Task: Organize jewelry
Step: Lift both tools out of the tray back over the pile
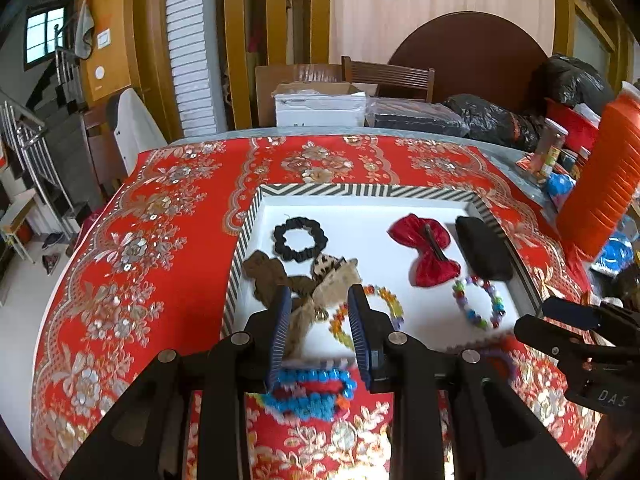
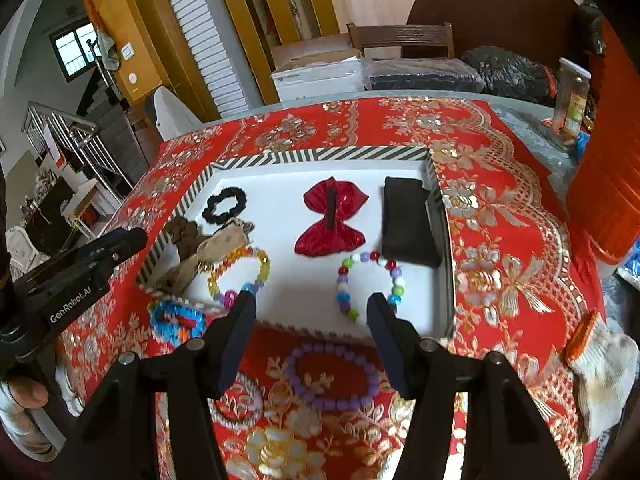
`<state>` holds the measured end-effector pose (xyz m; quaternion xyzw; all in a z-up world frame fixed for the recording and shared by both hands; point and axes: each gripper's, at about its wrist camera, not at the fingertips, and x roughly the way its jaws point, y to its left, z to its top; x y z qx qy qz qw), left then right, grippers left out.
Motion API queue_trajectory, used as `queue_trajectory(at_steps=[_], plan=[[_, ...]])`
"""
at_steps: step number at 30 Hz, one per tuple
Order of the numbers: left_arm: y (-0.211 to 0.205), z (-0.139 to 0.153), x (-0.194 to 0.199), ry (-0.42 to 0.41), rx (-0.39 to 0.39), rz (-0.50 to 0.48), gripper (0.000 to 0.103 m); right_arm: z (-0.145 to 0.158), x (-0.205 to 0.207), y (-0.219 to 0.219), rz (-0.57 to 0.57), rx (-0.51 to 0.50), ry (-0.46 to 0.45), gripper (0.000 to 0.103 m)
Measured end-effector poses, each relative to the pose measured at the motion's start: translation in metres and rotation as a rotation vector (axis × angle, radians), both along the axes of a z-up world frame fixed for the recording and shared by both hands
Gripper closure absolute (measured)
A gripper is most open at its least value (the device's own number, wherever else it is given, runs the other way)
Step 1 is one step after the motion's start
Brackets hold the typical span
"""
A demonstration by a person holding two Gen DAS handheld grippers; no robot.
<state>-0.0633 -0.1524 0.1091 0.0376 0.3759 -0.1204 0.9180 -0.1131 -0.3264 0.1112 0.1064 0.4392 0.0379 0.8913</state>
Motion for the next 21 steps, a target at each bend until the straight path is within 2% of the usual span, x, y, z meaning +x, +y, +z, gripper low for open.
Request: queue_trajectory(at_steps=[12, 21], plan=[[0.005, -0.004, -0.032, -0.009, 0.019, 0.004, 0.066, 0.003, -0.028, 0.007, 0.013, 0.006, -0.002, 0.042], [0.008, -0.008, -0.042, 0.0, 0.028, 0.007, 0.066, -0.003, -0.04, 0.008, 0.021, 0.006, 0.012, 0.042]])
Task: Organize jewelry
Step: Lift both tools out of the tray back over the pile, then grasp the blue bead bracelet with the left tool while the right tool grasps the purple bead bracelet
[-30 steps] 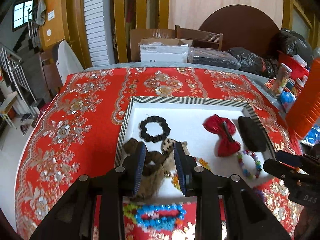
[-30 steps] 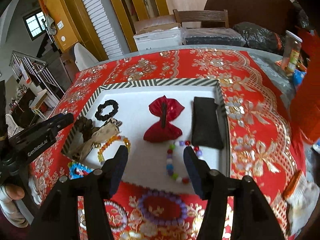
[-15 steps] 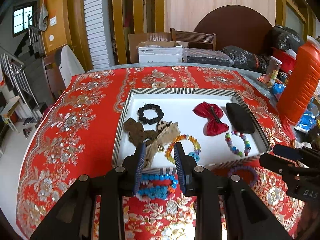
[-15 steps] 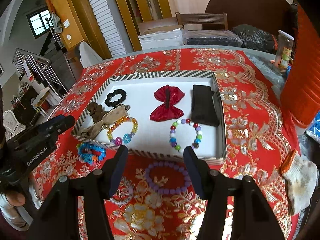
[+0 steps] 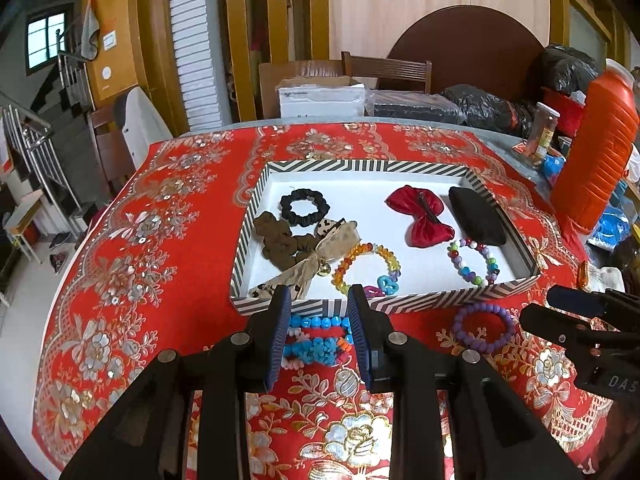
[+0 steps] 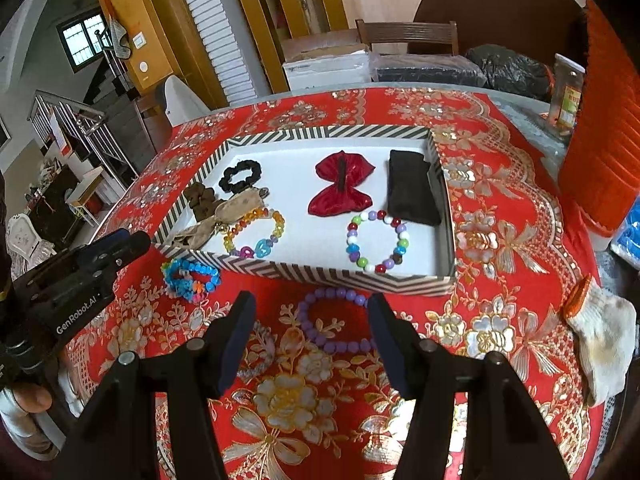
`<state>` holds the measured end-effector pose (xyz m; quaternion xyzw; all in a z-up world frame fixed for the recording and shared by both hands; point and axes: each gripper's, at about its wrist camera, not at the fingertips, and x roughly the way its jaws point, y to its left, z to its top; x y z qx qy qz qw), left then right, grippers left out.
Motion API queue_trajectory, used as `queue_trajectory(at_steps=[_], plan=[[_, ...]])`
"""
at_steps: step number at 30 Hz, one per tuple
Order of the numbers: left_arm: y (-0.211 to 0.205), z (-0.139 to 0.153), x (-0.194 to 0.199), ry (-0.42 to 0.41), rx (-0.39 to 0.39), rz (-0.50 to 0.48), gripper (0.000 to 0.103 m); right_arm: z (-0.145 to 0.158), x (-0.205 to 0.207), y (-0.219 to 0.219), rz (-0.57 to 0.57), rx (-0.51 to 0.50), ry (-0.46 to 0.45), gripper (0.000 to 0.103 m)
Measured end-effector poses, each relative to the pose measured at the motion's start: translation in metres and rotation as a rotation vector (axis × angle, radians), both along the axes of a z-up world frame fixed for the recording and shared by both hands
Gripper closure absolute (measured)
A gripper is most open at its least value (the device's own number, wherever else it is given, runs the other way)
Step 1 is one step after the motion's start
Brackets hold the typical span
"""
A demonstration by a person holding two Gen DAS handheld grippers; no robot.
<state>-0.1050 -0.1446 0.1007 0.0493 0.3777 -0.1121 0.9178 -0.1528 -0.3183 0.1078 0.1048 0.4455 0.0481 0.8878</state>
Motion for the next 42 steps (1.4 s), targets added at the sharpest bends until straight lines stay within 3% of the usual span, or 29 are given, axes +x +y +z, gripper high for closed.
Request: queue_trajectory(at_steps=[15, 18, 25, 33, 42], plan=[[0.011, -0.009, 0.003, 0.031, -0.008, 0.019, 0.066, -0.015, -0.002, -0.009, -0.013, 0.008, 0.034, 0.042], [0.021, -0.01, 0.008, 0.065, -0.048, 0.019, 0.066, -0.019, -0.002, -0.011, -0.013, 0.005, 0.041, 0.042], [0.072, -0.019, 0.027, 0.194, -0.221, 0.061, 0.066, -0.035, -0.003, -0.026, -0.041, -0.009, 0.071, 0.042], [0.094, -0.039, 0.034, 0.276, -0.294, 0.094, 0.066, -0.042, -0.002, -0.032, -0.038, -0.008, 0.076, 0.042], [0.073, -0.057, 0.043, 0.313, -0.245, 0.038, 0.066, -0.048, 0.0, -0.028, -0.012, -0.048, 0.075, 0.055]])
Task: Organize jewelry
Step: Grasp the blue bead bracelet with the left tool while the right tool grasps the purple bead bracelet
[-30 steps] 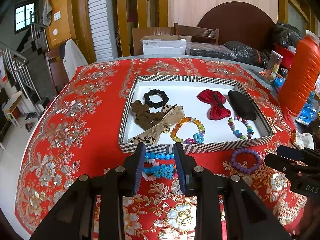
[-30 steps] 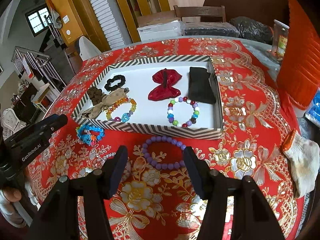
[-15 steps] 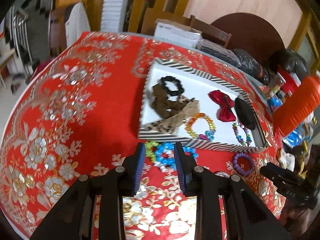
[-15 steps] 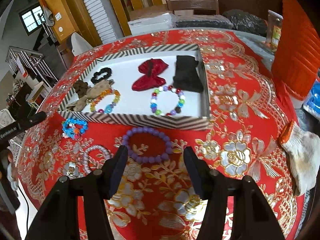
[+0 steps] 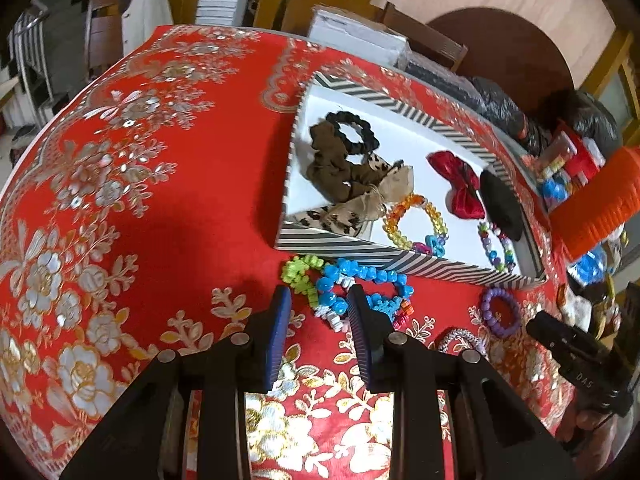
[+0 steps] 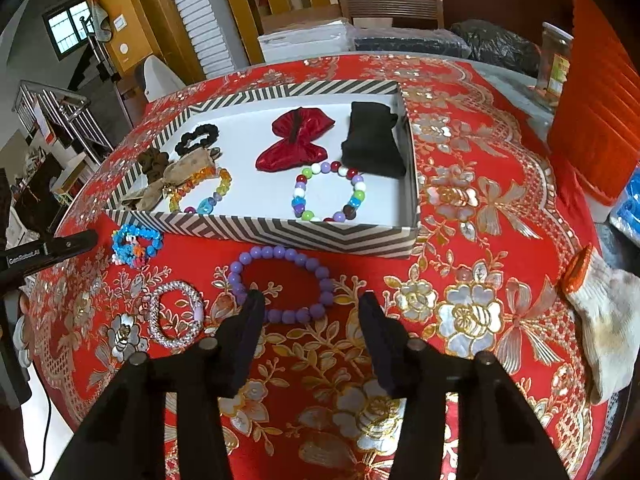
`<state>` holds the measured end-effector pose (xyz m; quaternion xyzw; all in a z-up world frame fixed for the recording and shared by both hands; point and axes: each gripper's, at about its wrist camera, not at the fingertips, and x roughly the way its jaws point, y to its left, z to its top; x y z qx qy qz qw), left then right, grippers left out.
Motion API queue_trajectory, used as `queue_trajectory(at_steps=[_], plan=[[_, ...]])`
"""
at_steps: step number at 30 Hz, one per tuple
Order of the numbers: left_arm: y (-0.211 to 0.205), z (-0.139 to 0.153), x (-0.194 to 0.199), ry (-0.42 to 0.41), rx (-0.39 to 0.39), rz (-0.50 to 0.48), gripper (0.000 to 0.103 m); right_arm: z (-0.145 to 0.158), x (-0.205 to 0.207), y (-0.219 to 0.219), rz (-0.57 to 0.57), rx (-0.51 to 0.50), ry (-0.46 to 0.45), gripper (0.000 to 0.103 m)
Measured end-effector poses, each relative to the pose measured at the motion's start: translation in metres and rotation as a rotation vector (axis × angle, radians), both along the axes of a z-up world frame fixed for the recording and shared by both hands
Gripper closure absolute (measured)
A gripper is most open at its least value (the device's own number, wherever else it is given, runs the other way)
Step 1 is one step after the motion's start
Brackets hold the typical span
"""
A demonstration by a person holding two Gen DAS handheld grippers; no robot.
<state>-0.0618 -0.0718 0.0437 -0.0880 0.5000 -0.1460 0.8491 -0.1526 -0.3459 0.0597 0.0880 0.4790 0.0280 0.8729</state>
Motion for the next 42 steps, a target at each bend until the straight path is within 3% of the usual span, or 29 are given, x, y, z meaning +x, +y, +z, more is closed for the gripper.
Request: queue_trajectory(at_steps=[12, 15, 16, 18, 25, 34, 42], plan=[[-0.027, -0.011, 0.017, -0.005, 0.108, -0.087, 0.066, -0.013, 0.027, 0.005, 0.03, -0.05, 0.019, 0.066], [-0.029, -0.015, 0.02, -0.002, 0.115, -0.103, 0.072, -0.019, 0.033, 0.008, 0.035, -0.07, 0.02, 0.075], [-0.029, -0.015, 0.021, -0.004, 0.115, -0.105, 0.081, -0.02, 0.035, 0.008, 0.037, -0.081, 0.015, 0.083], [-0.027, -0.015, 0.024, 0.021, 0.083, -0.11, 0.085, -0.02, 0.036, 0.008, 0.034, -0.085, 0.011, 0.094], [-0.023, 0.022, 0.011, -0.015, -0.043, -0.139, 0.086, 0.005, 0.021, 0.012, 0.044, -0.052, -0.065, 0.094], [-0.037, 0.073, -0.012, -0.121, -0.054, -0.18, 0.086, 0.053, 0.004, 0.018, 0.079, -0.013, -0.161, 0.094], [-0.051, 0.094, -0.022, -0.182, -0.03, -0.198, 0.086, 0.078, -0.006, 0.016, 0.087, -0.015, -0.203, 0.094]])
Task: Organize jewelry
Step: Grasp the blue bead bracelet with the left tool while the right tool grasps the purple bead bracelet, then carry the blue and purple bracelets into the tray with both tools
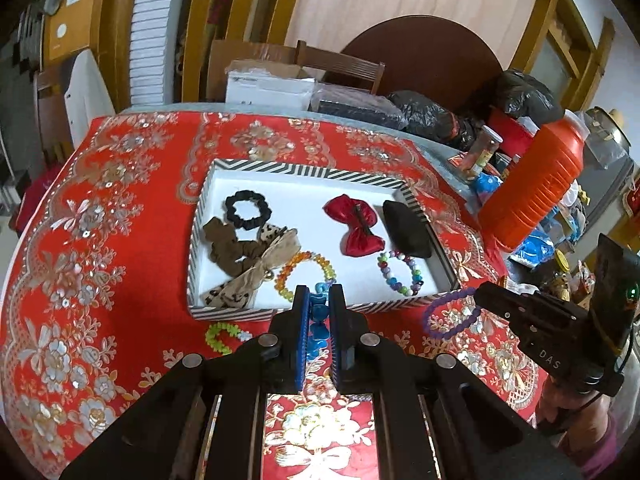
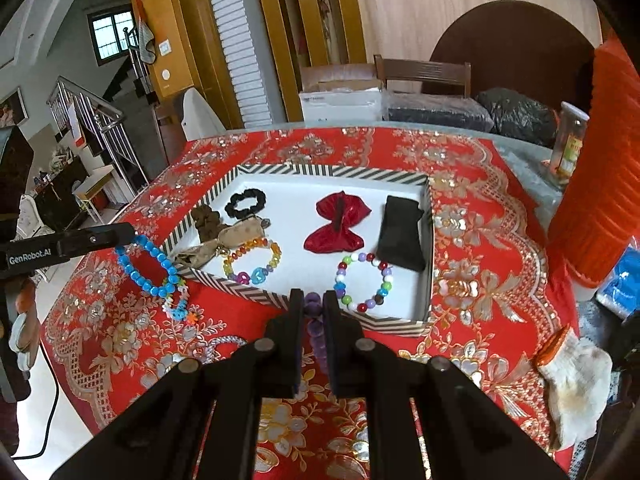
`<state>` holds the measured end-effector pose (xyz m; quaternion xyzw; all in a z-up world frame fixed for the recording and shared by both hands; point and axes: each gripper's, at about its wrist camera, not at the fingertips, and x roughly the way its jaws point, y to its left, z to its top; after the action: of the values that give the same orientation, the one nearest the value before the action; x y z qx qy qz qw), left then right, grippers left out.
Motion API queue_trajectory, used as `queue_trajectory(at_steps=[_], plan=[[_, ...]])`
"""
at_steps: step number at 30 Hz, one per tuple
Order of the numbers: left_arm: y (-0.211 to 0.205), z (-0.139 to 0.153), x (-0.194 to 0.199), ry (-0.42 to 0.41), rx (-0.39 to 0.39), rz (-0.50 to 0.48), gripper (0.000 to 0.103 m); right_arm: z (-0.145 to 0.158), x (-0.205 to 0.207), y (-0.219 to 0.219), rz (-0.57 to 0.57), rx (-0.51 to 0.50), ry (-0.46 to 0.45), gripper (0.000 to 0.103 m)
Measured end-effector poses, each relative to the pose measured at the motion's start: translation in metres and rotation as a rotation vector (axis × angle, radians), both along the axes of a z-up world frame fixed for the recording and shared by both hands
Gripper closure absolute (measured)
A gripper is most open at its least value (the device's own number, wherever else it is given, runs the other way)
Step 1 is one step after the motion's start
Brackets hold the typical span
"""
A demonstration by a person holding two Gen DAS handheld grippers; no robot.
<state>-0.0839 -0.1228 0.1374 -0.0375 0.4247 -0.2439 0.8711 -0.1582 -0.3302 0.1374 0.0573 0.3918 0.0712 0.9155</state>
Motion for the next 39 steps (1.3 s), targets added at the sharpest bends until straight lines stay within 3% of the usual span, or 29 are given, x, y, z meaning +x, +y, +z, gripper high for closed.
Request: queue_trajectory(at_steps=[12, 27, 39], plan=[[-0.024, 0.004, 0.01, -0.047, 0.053, -0.006, 0.086, 0.012, 0.009, 0.0, 0.003, -0.017, -0.01, 0.094], [-0.038, -0.008, 0.046, -0.071, 0.13, 0.018, 0.086, 0.016, 0.048, 0.006, 0.002, -0.036, -0.006, 0.094], [-0.041, -0.015, 0.082, -0.053, 0.145, 0.04, 0.086, -0.003, 0.084, 0.024, 0.017, -0.021, 0.039, 0.094]])
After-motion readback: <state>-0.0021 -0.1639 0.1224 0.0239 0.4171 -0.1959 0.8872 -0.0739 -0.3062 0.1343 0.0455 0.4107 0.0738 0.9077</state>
